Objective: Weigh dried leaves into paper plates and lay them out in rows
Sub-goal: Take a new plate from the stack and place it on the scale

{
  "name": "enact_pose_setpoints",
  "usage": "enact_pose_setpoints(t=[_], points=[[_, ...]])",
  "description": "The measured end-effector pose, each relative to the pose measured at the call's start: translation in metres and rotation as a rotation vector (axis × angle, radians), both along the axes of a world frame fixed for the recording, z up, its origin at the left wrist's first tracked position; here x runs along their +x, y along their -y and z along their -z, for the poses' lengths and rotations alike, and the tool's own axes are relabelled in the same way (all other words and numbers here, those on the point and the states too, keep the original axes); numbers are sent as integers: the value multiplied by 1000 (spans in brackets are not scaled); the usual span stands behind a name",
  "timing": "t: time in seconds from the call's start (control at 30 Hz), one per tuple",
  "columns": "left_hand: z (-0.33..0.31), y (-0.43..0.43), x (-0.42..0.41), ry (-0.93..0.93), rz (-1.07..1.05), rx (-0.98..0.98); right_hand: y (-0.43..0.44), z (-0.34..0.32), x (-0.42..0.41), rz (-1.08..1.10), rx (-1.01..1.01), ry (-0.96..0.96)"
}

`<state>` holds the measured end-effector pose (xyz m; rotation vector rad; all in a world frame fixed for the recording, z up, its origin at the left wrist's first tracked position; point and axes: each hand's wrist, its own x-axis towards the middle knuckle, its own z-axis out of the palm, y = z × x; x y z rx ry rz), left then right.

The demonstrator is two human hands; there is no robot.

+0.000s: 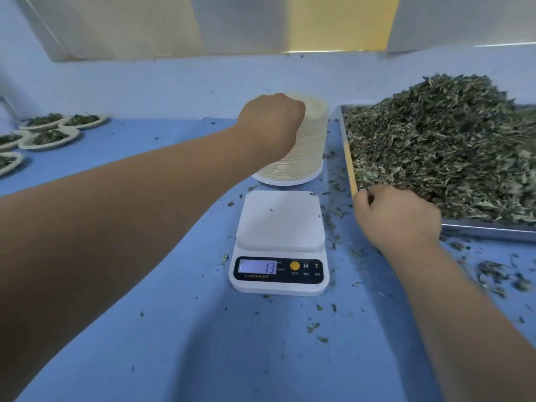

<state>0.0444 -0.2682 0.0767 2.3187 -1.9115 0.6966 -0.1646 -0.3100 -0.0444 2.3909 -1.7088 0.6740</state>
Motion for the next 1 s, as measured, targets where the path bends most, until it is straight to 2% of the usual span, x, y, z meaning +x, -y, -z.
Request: enact_pose_setpoints(t=[0.33, 0.6, 0.77, 0.9, 1.0], points=[[1, 7, 8, 109, 51, -20, 1, 5, 2, 4, -40, 37], [-2, 5, 2, 140, -5, 39, -1, 3, -1, -38, -36, 83], [-5, 6, 0, 263, 21, 136, 0, 5, -2, -43, -45, 100], [-8, 10, 4, 453, 113, 168, 2, 5, -2, -43, -39, 90], [-14, 10, -2, 460, 152, 191, 1, 4, -2, -46, -33, 83]])
